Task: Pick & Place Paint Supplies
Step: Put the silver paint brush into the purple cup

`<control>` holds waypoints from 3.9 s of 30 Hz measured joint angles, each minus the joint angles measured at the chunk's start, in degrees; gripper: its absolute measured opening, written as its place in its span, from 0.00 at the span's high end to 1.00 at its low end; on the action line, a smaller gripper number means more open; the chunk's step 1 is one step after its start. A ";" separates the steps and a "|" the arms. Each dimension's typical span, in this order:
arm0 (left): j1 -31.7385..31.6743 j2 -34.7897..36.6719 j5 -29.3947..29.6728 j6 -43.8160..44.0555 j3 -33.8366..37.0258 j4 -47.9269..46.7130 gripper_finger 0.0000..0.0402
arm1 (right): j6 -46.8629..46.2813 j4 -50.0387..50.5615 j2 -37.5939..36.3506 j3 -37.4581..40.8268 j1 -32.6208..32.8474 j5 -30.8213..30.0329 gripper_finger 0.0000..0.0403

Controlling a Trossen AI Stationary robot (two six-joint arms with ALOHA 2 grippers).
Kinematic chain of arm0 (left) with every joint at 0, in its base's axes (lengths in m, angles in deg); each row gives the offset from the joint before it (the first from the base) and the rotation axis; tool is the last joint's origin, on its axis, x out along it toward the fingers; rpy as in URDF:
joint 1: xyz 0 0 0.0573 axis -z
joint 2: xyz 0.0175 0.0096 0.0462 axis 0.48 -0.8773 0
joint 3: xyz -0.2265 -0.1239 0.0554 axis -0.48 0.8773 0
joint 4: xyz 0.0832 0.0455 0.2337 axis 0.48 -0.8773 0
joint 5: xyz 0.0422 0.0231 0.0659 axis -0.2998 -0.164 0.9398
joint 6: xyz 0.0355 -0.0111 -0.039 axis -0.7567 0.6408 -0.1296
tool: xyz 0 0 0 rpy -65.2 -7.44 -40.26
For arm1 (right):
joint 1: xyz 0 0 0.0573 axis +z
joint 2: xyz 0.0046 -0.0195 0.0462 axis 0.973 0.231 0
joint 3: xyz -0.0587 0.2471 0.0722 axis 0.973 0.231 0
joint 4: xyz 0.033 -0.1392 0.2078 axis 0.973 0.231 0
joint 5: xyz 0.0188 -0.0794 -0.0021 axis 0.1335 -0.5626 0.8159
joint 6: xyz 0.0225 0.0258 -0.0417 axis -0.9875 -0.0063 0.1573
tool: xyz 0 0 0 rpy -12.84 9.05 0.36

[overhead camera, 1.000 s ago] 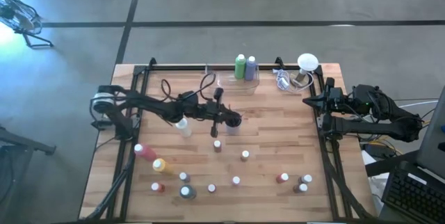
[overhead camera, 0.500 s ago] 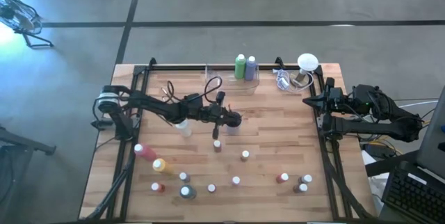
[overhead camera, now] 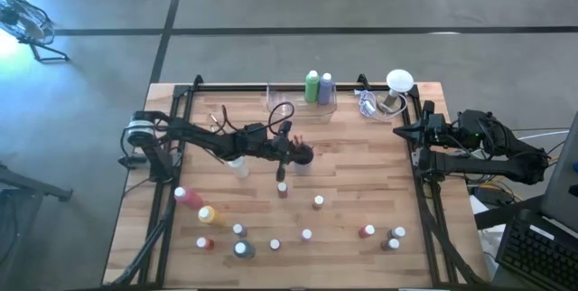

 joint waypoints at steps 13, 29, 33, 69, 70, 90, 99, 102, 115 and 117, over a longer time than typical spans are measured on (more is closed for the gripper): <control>-0.02 0.00 1.58 1.24 -0.22 -0.55 0.84 | 0.00 0.00 0.01 0.00 -0.01 0.00 0.98; -0.18 15.88 7.25 -7.04 -0.22 -4.73 0.71 | 0.05 0.00 -0.01 0.00 -0.01 0.00 0.98; -0.20 23.88 16.49 -10.72 -0.22 -10.08 0.71 | 0.07 0.00 0.01 -0.01 0.00 0.00 0.98; -43.21 19.21 35.82 39.34 -28.21 -113.53 0.79 | 0.07 0.00 0.01 -0.01 0.01 -0.02 0.98; -43.74 18.25 34.96 39.34 -27.94 -113.59 0.79 | 0.04 0.00 -0.01 0.00 0.01 0.00 0.98; -47.08 7.50 31.04 46.47 -20.63 -111.37 0.79 | 0.04 0.00 0.01 0.01 0.01 0.00 0.98; -48.77 7.47 26.53 46.55 -13.17 -100.21 0.79 | 0.06 0.00 0.01 -0.01 -0.01 0.00 0.98; -49.09 7.48 25.40 46.06 -11.98 -98.30 0.77 | 0.00 0.00 0.01 0.01 -0.01 -0.01 0.98; -49.57 7.48 23.59 48.66 -8.29 -89.44 0.57 | 0.04 0.00 0.00 0.00 0.00 -0.01 0.98; -49.77 7.48 23.61 49.13 -7.87 -89.42 0.57 | 0.02 0.00 0.00 0.00 0.01 -0.02 0.98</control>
